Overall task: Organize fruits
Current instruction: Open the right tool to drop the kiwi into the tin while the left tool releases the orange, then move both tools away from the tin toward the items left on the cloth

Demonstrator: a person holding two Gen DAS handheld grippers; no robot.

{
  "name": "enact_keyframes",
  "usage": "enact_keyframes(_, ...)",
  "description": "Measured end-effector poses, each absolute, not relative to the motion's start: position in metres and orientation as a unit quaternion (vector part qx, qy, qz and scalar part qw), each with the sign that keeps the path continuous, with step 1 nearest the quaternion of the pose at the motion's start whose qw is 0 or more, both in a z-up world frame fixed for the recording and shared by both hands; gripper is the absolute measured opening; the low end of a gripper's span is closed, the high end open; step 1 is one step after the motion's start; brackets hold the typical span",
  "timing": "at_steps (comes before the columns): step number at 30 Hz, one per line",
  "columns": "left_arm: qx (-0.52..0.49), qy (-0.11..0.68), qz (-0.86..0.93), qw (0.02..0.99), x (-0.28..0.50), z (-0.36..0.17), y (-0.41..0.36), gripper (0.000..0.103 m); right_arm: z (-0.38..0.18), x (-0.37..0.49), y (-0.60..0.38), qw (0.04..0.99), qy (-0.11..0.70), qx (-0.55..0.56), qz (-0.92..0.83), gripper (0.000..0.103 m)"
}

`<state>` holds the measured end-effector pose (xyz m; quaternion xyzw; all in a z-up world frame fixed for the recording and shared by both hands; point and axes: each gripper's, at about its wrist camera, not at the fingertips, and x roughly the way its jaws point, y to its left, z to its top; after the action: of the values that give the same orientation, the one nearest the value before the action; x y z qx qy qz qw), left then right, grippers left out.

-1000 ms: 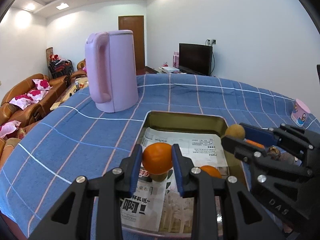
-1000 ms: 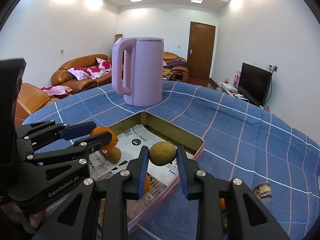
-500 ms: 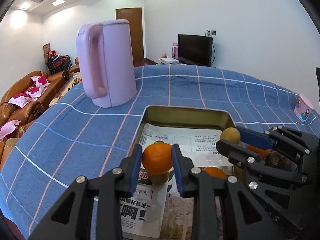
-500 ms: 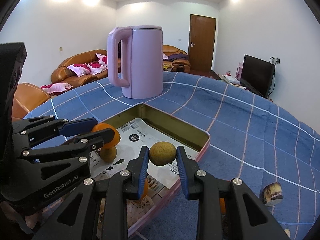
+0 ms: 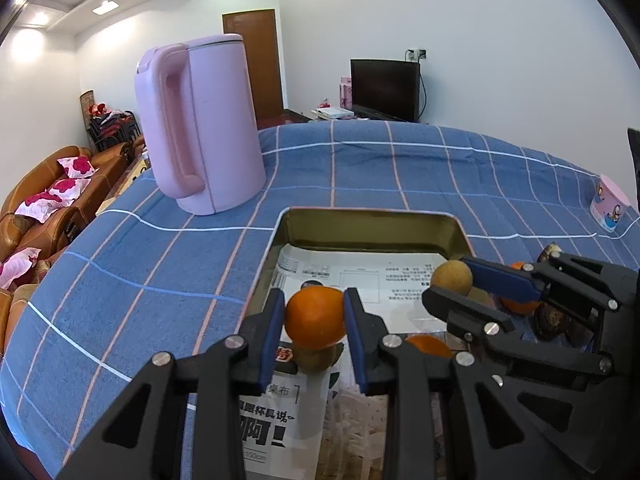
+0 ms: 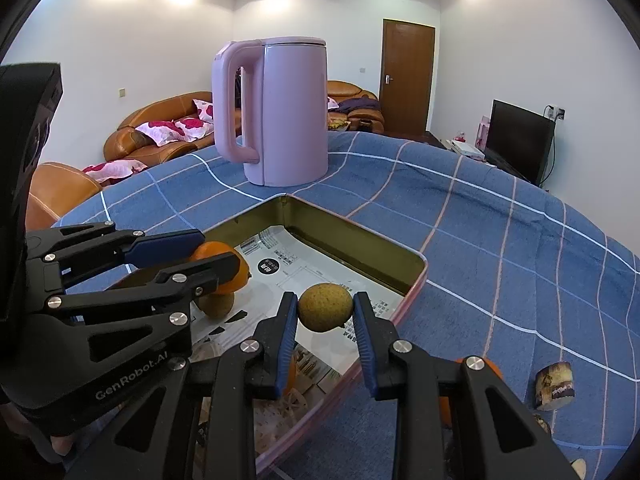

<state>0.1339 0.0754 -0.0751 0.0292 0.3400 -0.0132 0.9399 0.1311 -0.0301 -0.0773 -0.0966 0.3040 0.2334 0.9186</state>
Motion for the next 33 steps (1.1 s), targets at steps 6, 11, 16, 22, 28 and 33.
enact_keyframes(6, 0.034, 0.339, -0.011, 0.940, 0.134, -0.074, 0.072, 0.033, -0.077, 0.130, -0.032, 0.918, 0.305, -0.095, 0.235, 0.030)
enact_keyframes(11, 0.034, 0.339, -0.011, 0.940, 0.134, -0.074, 0.073, 0.033, -0.077, 0.130, -0.032, 0.917, 0.306, -0.095, 0.236, 0.031)
enact_keyframes(16, 0.036, 0.337, -0.010, 0.941, 0.134, -0.073, 0.072, 0.032, -0.077, 0.129, -0.032, 0.918, 0.304, -0.095, 0.235, 0.031)
enact_keyframes(22, 0.035, 0.334, -0.009, 0.942, 0.131, -0.069, 0.074, 0.033, -0.075, 0.128, -0.036, 0.923, 0.297, -0.087, 0.230, 0.039)
enact_keyframes(28, 0.032, 0.330, -0.005, 0.943, 0.128, -0.066, 0.076, 0.041, -0.073, 0.124, -0.039, 0.927, 0.288, -0.082, 0.227, 0.041)
enact_keyframes(33, 0.028, 0.326, 0.000, 0.945, 0.123, -0.063, 0.080, 0.053, -0.072, 0.120, -0.042, 0.931, 0.279, -0.077, 0.224, 0.043)
